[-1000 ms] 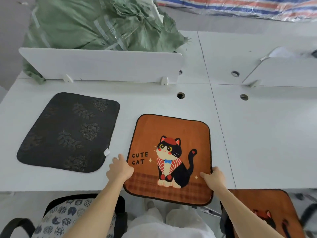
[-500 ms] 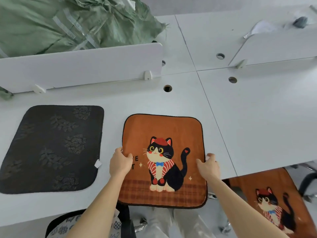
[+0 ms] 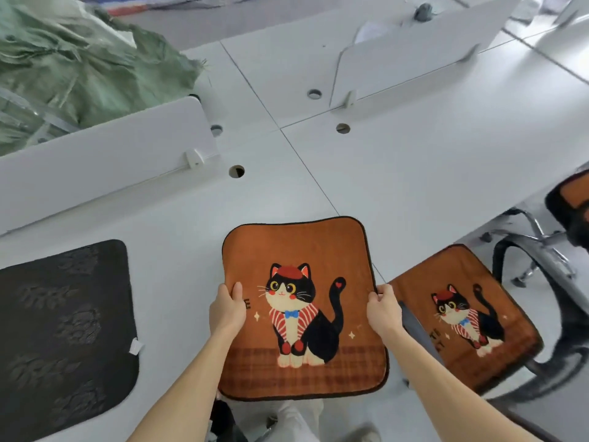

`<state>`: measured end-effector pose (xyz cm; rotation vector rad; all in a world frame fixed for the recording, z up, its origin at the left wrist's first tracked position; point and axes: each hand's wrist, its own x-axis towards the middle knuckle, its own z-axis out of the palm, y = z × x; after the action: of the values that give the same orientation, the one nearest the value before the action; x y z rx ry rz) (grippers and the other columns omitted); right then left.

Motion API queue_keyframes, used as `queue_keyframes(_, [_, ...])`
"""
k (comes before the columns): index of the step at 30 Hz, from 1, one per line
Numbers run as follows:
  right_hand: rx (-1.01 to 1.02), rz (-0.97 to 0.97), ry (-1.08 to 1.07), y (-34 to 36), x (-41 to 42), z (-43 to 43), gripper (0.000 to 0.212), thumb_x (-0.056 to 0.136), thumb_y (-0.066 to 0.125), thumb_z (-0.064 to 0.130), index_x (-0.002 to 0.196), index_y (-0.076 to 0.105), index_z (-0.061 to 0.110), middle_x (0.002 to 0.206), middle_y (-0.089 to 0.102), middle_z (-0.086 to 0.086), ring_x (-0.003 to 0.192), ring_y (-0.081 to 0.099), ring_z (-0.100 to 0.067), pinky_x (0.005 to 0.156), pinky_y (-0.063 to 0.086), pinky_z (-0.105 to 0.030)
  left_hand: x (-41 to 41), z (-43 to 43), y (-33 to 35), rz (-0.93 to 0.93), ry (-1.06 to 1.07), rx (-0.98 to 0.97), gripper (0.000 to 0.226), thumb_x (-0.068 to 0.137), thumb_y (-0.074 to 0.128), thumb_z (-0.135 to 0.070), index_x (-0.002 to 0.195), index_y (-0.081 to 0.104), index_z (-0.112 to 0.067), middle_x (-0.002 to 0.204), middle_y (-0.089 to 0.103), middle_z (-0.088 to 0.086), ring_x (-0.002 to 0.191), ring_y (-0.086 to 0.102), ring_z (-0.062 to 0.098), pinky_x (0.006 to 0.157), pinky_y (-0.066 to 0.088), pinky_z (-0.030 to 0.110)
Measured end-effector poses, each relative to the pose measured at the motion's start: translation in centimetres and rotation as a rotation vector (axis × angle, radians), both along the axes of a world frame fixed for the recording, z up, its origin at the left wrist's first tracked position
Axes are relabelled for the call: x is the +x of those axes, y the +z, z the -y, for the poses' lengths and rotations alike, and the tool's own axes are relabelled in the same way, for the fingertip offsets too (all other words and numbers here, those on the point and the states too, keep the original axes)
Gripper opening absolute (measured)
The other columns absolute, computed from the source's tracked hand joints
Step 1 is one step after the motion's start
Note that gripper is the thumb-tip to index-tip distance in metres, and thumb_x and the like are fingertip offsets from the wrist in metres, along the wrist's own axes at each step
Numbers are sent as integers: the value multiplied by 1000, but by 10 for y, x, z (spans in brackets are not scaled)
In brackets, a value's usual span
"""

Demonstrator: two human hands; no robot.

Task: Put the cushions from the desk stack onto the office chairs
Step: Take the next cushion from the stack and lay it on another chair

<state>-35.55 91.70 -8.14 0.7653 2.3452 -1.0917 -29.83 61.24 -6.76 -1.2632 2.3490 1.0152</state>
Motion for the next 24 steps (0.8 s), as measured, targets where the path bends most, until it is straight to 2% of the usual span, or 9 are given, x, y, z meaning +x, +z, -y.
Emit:
queue_keyframes(2, [-2,-48,-102,10,6,-23,27,108,36,21,133,44,13,90,59,-1,75,61,-21,58,45,-33,-16,-28,17,-47,-74,-20,51,105,29,-50,139,45,-15,138,57,9,120,59,33,99,49,47])
queue_keyframes(4, [18,-119,-222,26,15,-56,28,109,34,20,134,43,11,90,57,-3,75,57,-21,64,43,-35,-30,-65,36,-106,-163,-15,49,105,29,-50,135,46,-15,135,58,8,118,60,32,98,50,46])
queue_keyframes(7, [46,-214,-381,48,30,-108,29,109,31,18,133,41,7,108,57,-15,91,57,-33,81,47,-44,-44,-123,66,-213,-260,0,47,104,29,-52,132,47,-18,133,60,6,114,62,30,96,51,46])
queue_keyframes(10, [50,-303,-472,79,48,-173,30,108,30,18,131,43,3,107,54,-17,101,56,-38,86,44,-45,-50,-188,98,-348,-339,16,45,104,31,-52,128,49,-19,130,61,5,109,63,28,93,53,45])
queue_keyframes(13, [-15,-490,-604,126,77,-250,33,111,27,31,120,48,6,97,55,-7,95,59,-32,87,43,-42,-46,-265,135,-478,-432,28,43,104,32,-52,126,50,-20,127,62,5,102,63,23,91,53,42])
queue_keyframes(15, [-13,-593,-627,160,93,-290,46,109,28,47,128,48,11,106,56,-2,96,54,-23,89,41,-39,-43,-310,158,-553,-481,33,44,104,31,-52,126,50,-20,128,63,5,106,63,26,93,52,43])
queue_keyframes(18, [20,-687,-598,203,130,-355,67,100,37,67,142,43,15,119,54,4,106,52,-20,94,42,-38,-34,-388,195,-652,-572,38,46,104,30,-53,128,50,-19,129,62,6,111,62,30,96,50,46])
queue_keyframes(21, [75,-723,-614,234,172,-426,74,92,41,76,139,51,20,126,63,3,111,61,-25,99,51,-44,-19,-472,233,-741,-680,54,48,104,30,-52,131,49,-17,130,61,6,112,62,30,97,50,44])
queue_keyframes(24, [92,-787,-697,263,211,-493,73,95,34,75,136,57,20,126,67,-1,110,63,-27,101,52,-49,-4,-549,265,-840,-827,101,47,104,31,-50,127,50,-14,125,63,6,109,62,28,93,50,40])
